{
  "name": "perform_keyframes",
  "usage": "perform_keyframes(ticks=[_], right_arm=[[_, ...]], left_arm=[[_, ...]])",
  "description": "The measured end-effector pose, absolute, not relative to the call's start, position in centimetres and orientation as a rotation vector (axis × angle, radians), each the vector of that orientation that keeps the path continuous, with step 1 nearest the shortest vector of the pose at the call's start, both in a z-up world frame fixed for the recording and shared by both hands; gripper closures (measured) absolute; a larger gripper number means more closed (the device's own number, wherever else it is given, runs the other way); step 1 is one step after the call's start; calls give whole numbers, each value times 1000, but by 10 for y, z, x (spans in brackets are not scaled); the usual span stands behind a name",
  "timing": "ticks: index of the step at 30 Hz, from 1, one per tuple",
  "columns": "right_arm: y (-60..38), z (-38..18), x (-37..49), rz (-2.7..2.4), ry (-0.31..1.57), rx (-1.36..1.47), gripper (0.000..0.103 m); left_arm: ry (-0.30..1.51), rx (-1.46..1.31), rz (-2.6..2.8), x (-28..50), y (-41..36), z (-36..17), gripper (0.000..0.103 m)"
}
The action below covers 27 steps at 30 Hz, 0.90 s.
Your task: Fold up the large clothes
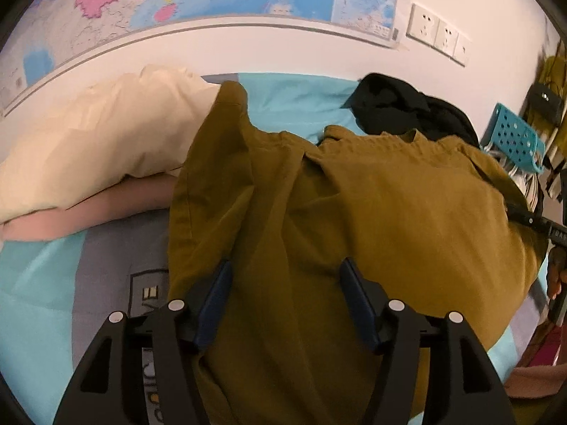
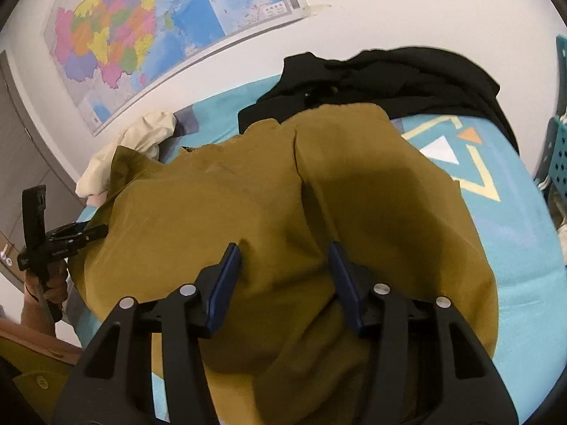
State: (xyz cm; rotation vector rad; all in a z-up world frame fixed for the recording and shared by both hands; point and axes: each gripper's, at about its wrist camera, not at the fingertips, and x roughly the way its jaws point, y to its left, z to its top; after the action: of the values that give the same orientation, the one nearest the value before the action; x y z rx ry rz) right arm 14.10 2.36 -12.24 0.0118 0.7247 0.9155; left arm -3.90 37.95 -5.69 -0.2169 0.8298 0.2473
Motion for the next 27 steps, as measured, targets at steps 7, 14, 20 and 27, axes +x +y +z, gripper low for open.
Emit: perform_keyframes(ticks=[7,14,20,27], right_arm=[[16,-96,93,1057,624,-5,47],[42,-126,80,1099,710,-80,49],[31,-135,91,1100,753,20,58],[-1,-113,81,1058,665,43,46]], left_arm=[[718,-197,170,-80,363,-30,42],[775,-132,194,-84,347,-54,41],[786,-131,233,-82,345,-62,40],[787,-107,269,-84,338,-55,38]])
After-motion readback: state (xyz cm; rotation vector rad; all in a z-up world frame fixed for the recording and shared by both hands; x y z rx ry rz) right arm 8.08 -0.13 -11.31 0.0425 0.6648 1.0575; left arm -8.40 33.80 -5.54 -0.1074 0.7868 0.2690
